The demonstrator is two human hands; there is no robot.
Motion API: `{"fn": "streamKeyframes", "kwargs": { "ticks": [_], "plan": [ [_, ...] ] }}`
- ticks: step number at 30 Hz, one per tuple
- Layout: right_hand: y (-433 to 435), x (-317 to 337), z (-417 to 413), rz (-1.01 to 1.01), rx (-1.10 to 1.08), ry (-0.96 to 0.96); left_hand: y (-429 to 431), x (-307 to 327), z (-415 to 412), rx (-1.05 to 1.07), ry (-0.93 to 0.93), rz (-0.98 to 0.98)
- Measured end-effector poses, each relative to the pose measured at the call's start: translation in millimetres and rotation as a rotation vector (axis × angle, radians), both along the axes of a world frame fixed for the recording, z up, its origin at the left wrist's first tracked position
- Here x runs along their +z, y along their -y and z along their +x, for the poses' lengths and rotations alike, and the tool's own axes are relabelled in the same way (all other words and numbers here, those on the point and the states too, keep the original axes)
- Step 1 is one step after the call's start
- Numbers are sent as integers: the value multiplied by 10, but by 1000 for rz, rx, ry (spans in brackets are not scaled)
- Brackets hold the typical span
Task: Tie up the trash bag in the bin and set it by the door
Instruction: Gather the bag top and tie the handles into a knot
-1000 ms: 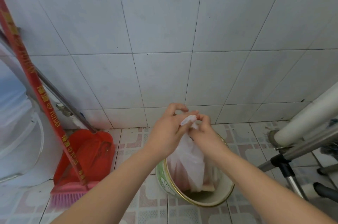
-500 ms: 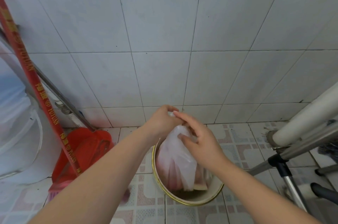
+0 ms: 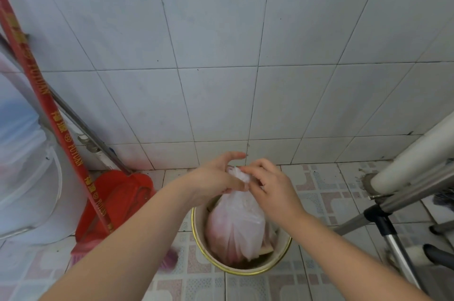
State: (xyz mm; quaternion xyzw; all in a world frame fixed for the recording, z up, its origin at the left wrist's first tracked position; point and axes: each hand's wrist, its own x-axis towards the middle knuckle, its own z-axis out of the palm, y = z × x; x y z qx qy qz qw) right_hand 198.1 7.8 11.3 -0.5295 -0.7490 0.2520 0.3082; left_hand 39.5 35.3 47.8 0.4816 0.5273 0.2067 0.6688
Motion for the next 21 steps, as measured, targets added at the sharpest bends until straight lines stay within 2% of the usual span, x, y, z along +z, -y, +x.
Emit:
{"fn": "streamKeyframes", "kwargs": {
  "ticks": [3,6,9,13,17,19,21],
  "plan": [
    [21,-88,-84,-7,-3,121,121,-93,-22,-2,-161,115],
    [10,-159,-161,-19,-19,157,164,-248,-29,70,-335,251],
    [-13,-210,-204,-30,-84,102,160,-340,38,175,-453,405],
    [-35,-221,-179,-69,-174,14,180,-393,93,192,-563,594],
    [-39,-218,-148,-99,-228,7,174,-426,122,190,-659,744],
    [-42,-214,-130,-138,-258,-16,181,-433,130,143,-761,789],
    [-37,-210,-109,-148,-272,-11,170,-438,138,86,-817,751]
  ]
}}
